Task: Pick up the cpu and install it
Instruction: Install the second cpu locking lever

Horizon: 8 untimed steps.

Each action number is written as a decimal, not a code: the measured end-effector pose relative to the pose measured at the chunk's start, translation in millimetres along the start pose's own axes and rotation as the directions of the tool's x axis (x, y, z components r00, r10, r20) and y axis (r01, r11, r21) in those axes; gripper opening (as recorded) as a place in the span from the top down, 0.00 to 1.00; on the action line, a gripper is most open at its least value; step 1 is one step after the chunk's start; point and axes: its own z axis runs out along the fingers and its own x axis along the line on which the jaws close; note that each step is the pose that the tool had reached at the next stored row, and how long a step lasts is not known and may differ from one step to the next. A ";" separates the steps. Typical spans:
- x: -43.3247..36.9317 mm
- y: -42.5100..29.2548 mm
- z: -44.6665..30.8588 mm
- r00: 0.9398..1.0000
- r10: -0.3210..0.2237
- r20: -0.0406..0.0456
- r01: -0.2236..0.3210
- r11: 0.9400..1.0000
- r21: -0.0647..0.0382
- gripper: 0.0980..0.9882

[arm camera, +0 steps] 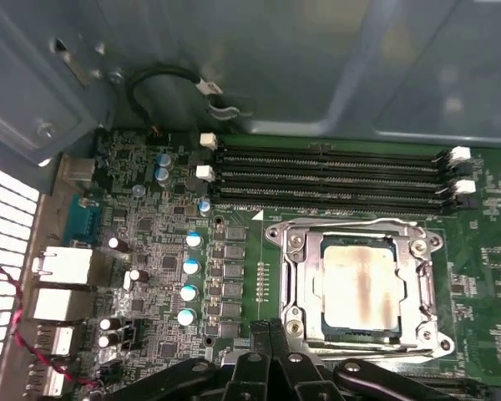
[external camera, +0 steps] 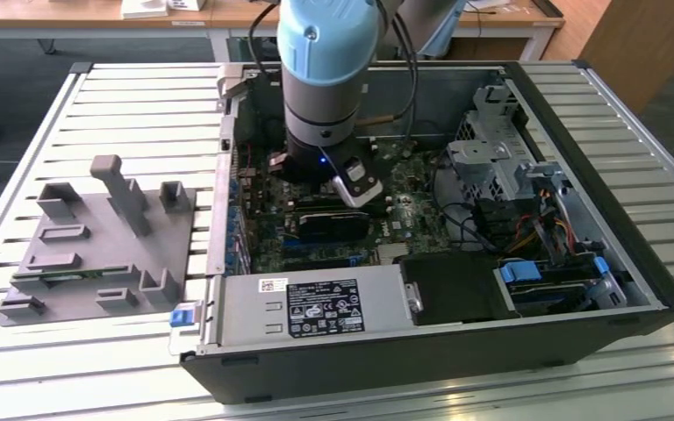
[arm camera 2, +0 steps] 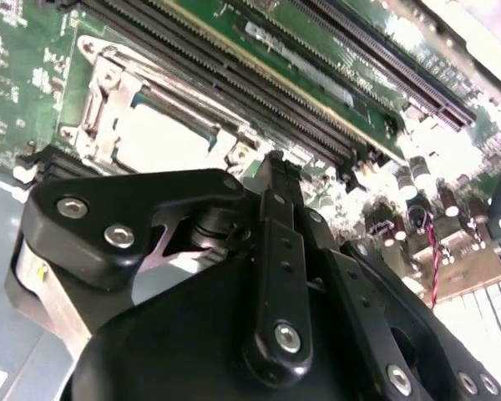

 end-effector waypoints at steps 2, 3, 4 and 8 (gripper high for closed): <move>0.0 1.4 -4.3 1.000 0.000 0.000 0.000 1.000 0.000 0.99; 0.0 2.0 -6.2 1.000 0.000 0.000 0.000 1.000 -0.001 0.99; -0.1 2.6 -8.3 1.000 0.000 0.000 0.000 1.000 -0.001 0.99; -0.2 4.8 -15.0 1.000 0.000 0.000 0.000 1.000 -0.004 0.99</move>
